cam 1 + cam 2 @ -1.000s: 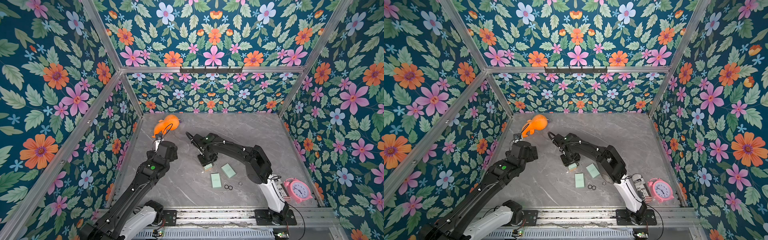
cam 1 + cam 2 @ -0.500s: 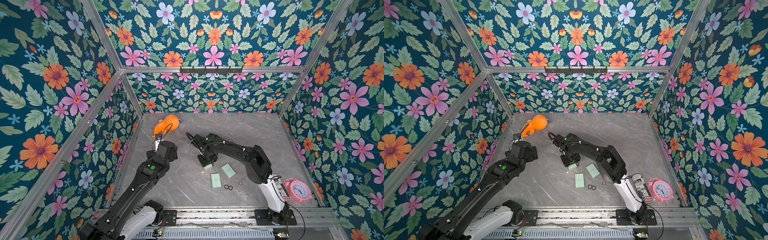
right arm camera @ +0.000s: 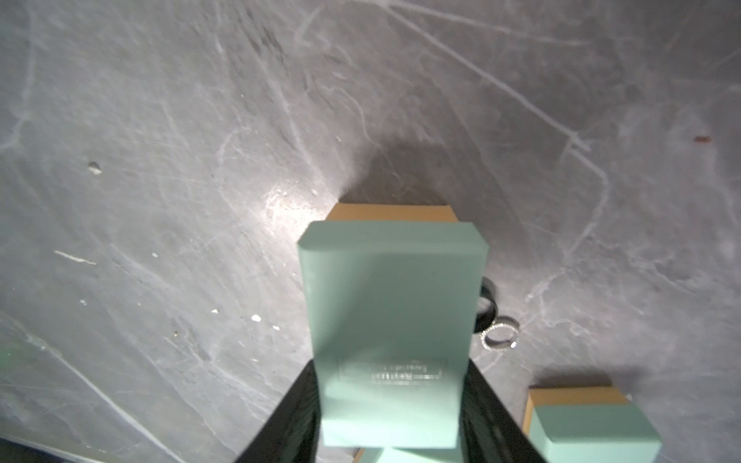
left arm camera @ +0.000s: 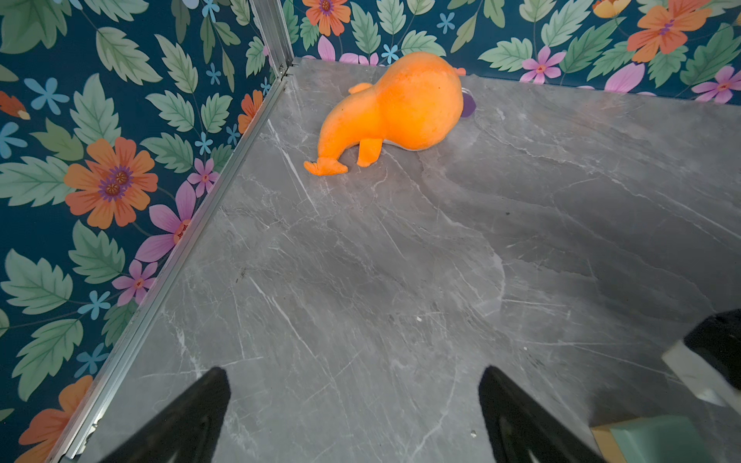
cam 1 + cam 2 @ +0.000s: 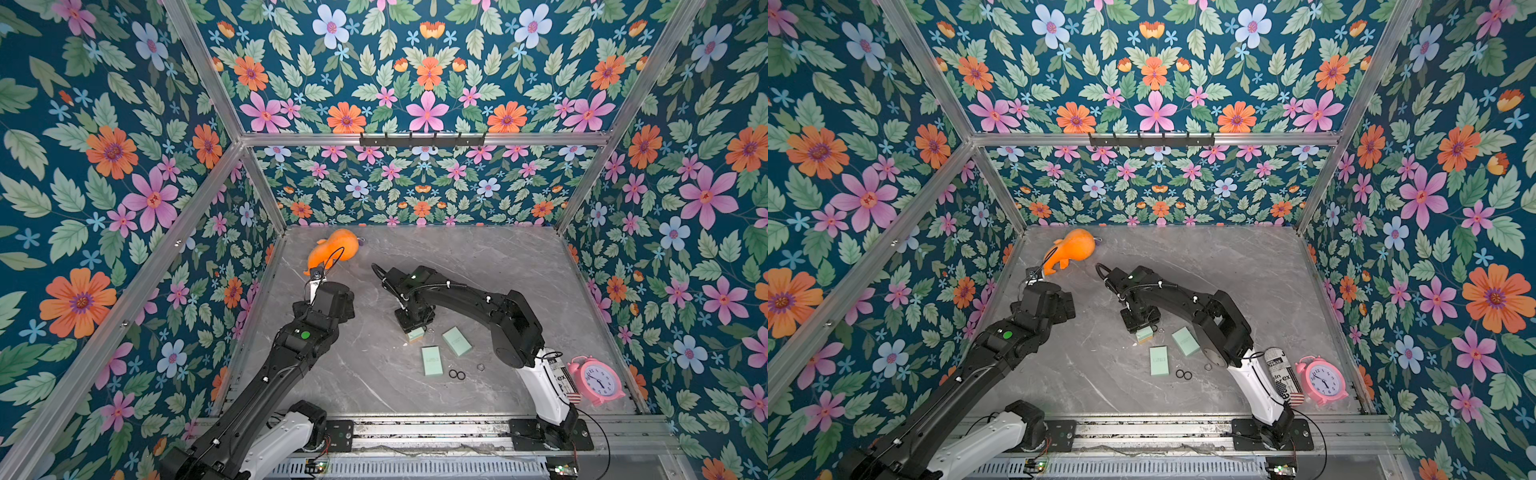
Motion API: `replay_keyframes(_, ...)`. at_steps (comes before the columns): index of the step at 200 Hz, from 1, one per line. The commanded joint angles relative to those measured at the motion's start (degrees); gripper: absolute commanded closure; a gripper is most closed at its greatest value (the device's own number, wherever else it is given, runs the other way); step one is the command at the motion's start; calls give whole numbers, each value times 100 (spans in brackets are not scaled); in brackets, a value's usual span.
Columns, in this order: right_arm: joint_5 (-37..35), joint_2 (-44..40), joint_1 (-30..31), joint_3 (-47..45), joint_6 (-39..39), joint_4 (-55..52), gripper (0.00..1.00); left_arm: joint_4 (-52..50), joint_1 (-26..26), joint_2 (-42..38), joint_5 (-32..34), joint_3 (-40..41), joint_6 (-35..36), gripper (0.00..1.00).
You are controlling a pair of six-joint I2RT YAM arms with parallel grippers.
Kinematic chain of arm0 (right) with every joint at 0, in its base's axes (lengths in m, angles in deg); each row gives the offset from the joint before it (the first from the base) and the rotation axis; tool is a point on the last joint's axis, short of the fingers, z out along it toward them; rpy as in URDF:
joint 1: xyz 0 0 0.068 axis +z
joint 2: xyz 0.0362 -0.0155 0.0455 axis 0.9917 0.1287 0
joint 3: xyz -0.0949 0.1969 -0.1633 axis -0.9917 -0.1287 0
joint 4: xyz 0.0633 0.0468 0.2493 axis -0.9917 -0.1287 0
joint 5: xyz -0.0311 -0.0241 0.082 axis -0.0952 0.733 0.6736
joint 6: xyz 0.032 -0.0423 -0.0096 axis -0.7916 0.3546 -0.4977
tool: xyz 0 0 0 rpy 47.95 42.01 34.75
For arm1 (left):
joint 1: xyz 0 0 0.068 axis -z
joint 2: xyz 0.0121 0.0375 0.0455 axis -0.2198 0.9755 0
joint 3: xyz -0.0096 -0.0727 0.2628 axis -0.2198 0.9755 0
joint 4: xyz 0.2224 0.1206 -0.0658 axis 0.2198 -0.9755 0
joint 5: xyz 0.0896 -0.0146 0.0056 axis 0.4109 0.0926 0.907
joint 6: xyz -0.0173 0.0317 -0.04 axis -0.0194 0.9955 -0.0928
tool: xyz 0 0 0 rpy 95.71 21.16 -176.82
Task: Take the rings out of the lift-off lid box
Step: Close the lid on the jewelry box.
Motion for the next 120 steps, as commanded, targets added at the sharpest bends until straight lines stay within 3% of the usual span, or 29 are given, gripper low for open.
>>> replay_keyframes(1, 25, -52, -1, 22, -105, -148, 61, -70, -13, 4, -5, -19, 60, 1)
replay_keyframes(120, 44, -30, 7, -70, -161, -126, 61, -71, -31, -4, -25, -19, 63, 0)
